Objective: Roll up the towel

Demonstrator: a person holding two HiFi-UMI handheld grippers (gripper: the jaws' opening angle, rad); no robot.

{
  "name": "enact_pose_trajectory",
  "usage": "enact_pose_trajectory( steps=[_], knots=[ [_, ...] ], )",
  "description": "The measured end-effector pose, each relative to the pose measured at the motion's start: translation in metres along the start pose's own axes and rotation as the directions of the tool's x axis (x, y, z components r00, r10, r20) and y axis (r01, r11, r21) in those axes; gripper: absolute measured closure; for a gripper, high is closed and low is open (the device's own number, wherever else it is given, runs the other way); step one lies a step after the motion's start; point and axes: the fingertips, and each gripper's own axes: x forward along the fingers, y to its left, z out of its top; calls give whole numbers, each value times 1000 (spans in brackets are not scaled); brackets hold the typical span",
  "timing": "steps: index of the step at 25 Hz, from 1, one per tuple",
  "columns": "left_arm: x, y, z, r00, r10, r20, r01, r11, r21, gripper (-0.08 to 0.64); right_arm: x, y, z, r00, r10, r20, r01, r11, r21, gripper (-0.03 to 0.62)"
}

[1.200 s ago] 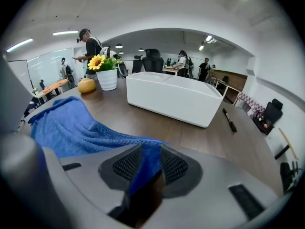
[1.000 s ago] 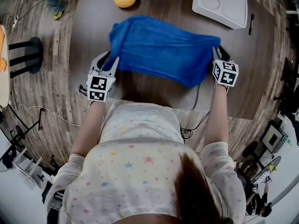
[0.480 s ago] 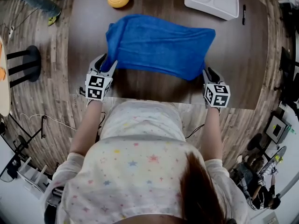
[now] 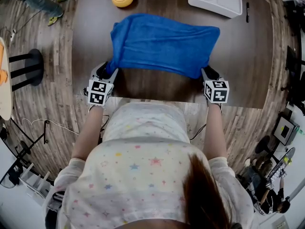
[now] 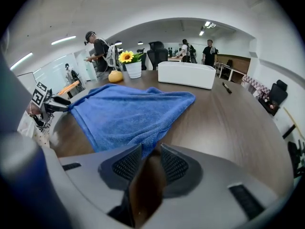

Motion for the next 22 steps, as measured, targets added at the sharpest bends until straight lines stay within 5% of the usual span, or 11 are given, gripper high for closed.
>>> enact_pose_trajectory(
  steps=[4,8,14,22],
  knots=[
    [3,-5,-2,1000,-14,3,14,1000,4,367,9,7,8,1000,14,1,-14,1000,-20,473],
    [3,-9,-2,1000,-24,7,24,1000,3,367,3,12,11,1000,21,13,-21,999,-27,569],
    [2,-10,-8,999,-41,8,40,999,12,367,-35,-8,-3,998,-44,41,42,997,59,574],
    [6,-25,-4,997,-79,-8,79,996,44,367,-50,-39,-51,996,-67,-57,75,986,152,568]
  ],
)
